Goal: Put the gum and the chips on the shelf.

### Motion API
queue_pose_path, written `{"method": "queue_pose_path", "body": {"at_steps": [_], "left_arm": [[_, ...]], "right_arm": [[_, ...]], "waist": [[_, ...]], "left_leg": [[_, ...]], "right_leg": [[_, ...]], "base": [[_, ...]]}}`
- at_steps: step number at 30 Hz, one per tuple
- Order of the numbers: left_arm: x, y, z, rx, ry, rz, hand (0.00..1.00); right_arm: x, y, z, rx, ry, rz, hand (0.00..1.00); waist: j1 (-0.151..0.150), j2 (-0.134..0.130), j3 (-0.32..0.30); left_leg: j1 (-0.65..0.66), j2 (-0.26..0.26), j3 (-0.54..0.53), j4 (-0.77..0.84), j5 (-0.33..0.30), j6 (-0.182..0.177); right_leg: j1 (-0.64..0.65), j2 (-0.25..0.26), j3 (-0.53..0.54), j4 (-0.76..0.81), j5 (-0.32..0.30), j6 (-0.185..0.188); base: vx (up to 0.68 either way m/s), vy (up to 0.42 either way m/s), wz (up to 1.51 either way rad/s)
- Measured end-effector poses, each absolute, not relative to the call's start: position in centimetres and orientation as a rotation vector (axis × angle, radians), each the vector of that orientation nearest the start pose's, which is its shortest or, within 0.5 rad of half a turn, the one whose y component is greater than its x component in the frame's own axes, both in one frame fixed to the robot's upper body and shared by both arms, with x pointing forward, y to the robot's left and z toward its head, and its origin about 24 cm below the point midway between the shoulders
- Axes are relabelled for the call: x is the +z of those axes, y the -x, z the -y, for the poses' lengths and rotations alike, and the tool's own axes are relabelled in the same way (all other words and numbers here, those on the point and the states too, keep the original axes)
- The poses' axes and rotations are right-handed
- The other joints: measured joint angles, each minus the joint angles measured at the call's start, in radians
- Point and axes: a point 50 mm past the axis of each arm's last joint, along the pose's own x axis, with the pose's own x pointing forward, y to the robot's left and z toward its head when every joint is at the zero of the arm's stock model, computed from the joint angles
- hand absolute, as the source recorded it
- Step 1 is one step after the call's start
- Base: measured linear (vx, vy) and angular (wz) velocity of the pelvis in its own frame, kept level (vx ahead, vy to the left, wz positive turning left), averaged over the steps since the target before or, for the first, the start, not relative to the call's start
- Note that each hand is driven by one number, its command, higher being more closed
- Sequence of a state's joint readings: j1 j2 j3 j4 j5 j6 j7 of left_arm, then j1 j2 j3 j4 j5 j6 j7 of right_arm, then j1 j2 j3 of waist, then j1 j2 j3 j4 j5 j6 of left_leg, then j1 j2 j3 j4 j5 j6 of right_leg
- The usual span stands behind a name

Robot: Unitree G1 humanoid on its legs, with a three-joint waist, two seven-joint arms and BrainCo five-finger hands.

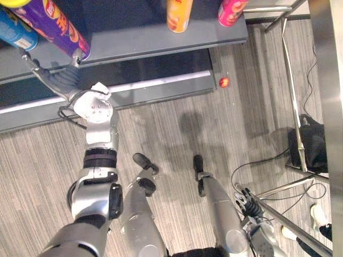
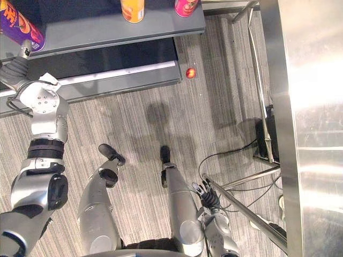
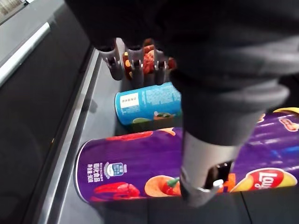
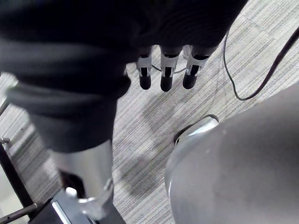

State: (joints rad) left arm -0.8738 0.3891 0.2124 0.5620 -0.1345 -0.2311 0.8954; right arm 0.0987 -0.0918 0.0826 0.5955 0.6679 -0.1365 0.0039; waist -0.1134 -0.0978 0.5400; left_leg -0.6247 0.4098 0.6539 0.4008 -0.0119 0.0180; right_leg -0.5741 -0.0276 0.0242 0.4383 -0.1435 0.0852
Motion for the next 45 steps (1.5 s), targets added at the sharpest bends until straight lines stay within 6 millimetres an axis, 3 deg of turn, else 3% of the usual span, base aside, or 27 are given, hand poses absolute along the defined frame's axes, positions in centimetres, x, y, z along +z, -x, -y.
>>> {"method": "queue_pose_path", "body": {"at_steps": [23,45], "left_arm": [[25.9,-35.2,-26.3,1.02,0.227,0.666,0.0],[26.3,-35.6,-26.1,1.023,0.236,0.657,0.0]], "right_arm": [[-9.5,-18.1,17.3,-0.236,-0.538,-0.516,0.0],[-9.5,-18.1,17.2,-0.229,-0.551,-0.5,0.0]], "waist": [[-0.017,-0.001,0.0],[-0.024,-0.001,0.0]], "left_leg": [[0.0,0.005,0.023,0.008,-0.008,0.005],[0.002,0.019,0.04,0.021,-0.017,0.003]], "right_leg": [[-0.011,0.0,0.016,0.0,0.0,0.001],[-0.019,0.009,0.033,0.001,0.0,0.001]], "base": [[0.04,-0.039,-0.02],[0.04,-0.05,-0.03]]}}
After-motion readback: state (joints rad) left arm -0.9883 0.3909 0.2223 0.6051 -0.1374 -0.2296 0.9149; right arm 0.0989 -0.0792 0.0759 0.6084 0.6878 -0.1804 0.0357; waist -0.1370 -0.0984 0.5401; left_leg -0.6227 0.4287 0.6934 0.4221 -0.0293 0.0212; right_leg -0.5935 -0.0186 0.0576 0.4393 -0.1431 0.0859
